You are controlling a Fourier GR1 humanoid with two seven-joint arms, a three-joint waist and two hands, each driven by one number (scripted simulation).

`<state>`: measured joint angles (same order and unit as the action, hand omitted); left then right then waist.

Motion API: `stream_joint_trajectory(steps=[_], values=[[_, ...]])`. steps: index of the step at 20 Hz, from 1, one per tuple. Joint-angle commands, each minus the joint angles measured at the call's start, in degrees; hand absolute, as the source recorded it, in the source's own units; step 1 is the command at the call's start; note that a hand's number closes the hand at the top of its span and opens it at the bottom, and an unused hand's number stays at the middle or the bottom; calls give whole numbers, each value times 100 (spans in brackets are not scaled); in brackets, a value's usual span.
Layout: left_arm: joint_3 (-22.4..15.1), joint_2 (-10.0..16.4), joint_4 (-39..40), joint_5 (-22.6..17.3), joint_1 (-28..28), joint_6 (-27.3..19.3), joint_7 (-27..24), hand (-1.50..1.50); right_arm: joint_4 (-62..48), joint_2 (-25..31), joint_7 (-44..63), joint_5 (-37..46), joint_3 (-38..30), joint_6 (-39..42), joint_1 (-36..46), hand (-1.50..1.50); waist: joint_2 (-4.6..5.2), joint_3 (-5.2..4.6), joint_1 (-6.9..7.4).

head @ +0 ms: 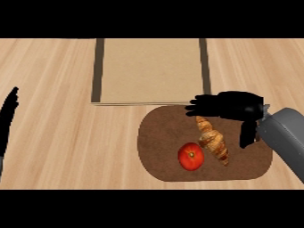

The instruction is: Pick the croissant from the cutting board and place it in the cardboard box

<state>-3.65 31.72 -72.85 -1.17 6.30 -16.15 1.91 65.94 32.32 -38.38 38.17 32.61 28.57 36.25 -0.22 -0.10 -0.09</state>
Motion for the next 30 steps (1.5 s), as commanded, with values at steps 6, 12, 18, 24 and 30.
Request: stream_joint_trajectory(steps=[6,12,18,24,30], values=[[211,-62,18,206,136,171,34,0,538,28,-99,61,6,710,-112,-150,24,8,18],[382,-218,174,240,137,379,-95,0,855,-158,630,643,199,536,-637,-150,23,8,13],[350,-476,-303,552,-242,276,75,0,314,-945,921,1036,11,365,-568,150,23,10,54],[566,-346,-230,485,-13,507,199,0,237,-1141,496,1340,-301,-1081,-839,150,26,12,38],[596,-445,-125,590,11,399,150,0,260,-1399,1604,1523,-976,-1563,-880,150,3,9,-71]])
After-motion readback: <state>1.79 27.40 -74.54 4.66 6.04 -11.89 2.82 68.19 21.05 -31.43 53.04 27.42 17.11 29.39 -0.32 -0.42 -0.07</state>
